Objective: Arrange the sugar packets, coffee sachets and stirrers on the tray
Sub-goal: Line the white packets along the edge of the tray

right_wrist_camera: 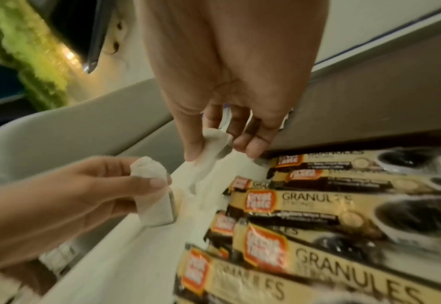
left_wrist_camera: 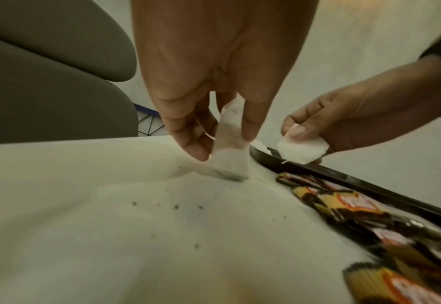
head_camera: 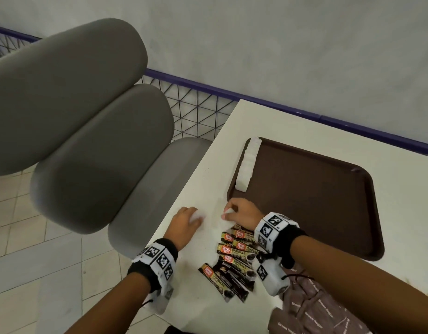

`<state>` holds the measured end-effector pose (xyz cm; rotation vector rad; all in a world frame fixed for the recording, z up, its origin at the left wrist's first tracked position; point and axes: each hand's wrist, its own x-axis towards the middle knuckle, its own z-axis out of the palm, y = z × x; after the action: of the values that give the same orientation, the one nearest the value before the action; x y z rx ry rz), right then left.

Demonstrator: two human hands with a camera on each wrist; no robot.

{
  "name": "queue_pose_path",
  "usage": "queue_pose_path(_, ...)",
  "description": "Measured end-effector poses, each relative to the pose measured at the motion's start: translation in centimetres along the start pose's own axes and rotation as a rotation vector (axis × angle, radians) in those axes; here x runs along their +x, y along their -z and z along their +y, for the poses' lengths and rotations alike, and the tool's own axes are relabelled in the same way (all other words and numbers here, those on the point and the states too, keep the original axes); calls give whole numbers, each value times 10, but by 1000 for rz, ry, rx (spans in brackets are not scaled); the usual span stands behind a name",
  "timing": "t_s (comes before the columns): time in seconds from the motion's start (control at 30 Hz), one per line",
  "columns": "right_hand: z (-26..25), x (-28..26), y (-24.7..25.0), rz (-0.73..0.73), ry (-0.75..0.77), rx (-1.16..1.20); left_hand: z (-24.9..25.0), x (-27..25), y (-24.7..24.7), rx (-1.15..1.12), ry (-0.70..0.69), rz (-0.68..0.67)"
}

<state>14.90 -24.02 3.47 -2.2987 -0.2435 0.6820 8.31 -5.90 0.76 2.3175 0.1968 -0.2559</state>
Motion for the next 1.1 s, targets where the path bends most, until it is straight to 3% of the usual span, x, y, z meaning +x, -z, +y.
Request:
queue_pose_path(0.13,-2,2,12,67,-63,464,12,4,13,-221,15,70)
queue_pose_path(0.3,-8,3,21,164,-100,700,35,21,15,-344,16,24)
queue_pose_path(0.47,-3,11,21,336,-82,557,52,34,7,-433,16,-16)
queue_pose_path(0.7,13,7,43,560,-107,363,51,39,6,-423,-28,90)
queue_pose_path(0.93,28,14,55,604,-148,503,40,49,4,-294,-86,12)
queue_pose_path(1.1,34,26,50,601,-123,476,37,50,3,-306,-80,15)
